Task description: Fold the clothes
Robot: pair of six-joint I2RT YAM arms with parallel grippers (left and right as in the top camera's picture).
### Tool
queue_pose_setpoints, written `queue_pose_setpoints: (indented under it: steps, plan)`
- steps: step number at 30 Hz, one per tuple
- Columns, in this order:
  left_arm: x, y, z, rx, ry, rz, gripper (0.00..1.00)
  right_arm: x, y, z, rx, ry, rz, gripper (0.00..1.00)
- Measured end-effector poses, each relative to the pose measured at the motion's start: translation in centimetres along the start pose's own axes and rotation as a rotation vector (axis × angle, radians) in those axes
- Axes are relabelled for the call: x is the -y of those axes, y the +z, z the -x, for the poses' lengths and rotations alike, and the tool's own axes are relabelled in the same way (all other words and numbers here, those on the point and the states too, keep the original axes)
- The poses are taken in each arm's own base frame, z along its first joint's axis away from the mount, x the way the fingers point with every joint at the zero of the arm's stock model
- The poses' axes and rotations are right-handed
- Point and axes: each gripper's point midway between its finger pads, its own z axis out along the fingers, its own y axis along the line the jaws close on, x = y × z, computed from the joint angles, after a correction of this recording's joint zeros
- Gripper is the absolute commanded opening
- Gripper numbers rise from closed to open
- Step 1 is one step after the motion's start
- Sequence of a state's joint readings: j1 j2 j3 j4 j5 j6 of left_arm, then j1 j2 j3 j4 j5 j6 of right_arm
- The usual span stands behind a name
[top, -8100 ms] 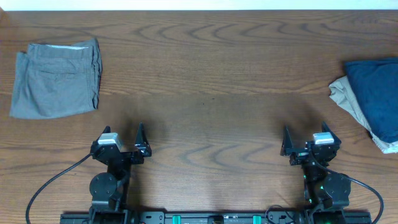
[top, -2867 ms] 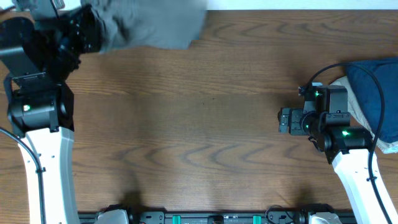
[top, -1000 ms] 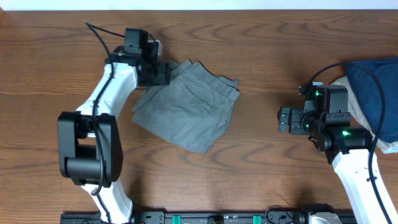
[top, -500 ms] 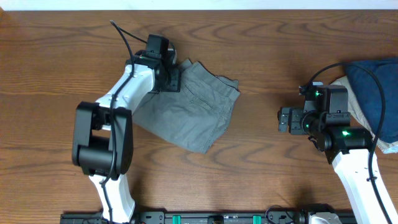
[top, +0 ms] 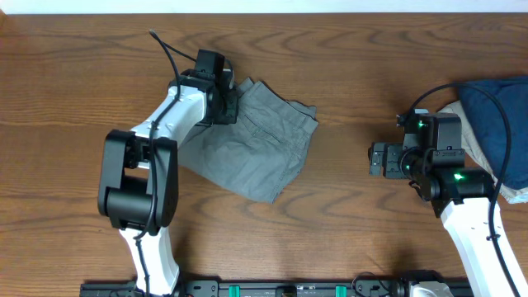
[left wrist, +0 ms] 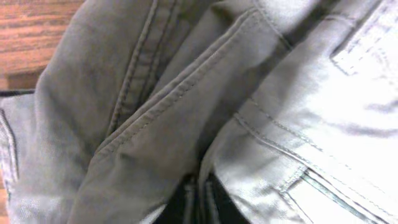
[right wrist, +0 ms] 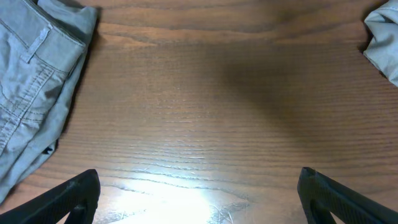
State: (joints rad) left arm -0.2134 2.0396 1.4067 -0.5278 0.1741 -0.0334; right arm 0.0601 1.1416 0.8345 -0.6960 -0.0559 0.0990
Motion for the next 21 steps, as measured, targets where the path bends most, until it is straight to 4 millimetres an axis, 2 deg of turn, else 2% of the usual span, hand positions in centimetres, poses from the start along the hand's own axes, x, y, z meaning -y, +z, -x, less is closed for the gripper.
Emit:
queue_pose_setpoints:
  steps: [3,5,9,12,14,17,19,21]
  plan:
    - [0.4,-1.3,0.5,0.024,0.005,-0.014,0.06,0.0,0.0,0.0,0.000,0.000,0.000,0.99]
    - [1.0,-2.8,1.1,0.055,0.009,-0.040,0.06,0.0,0.0,0.1,0.003,0.000,0.000,0.99]
    - [2.8,-7.7,3.1,0.170,0.027,-0.107,0.06,0.0,0.0,0.1,0.005,0.000,0.000,0.99]
    - [4.2,-13.3,5.8,0.328,0.027,-0.154,0.06,0.0,0.0,0.1,0.006,0.000,0.001,0.99]
    - [5.2,-18.1,8.3,0.475,0.030,-0.184,0.06,0.0,0.0,0.4,0.014,-0.001,0.001,0.99]
    - [6.7,-26.9,11.4,0.727,0.048,-0.234,0.06,-0.2,0.0,1.1,0.044,-0.003,0.008,0.99]
    - [7.4,-31.8,11.9,0.852,0.060,-0.262,0.06,-0.5,-0.1,1.6,0.065,-0.004,0.026,0.99]
    - [7.9,-35.9,11.6,0.945,0.066,-0.285,0.06,-1.2,-0.2,2.4,0.094,-0.008,0.062,0.99]
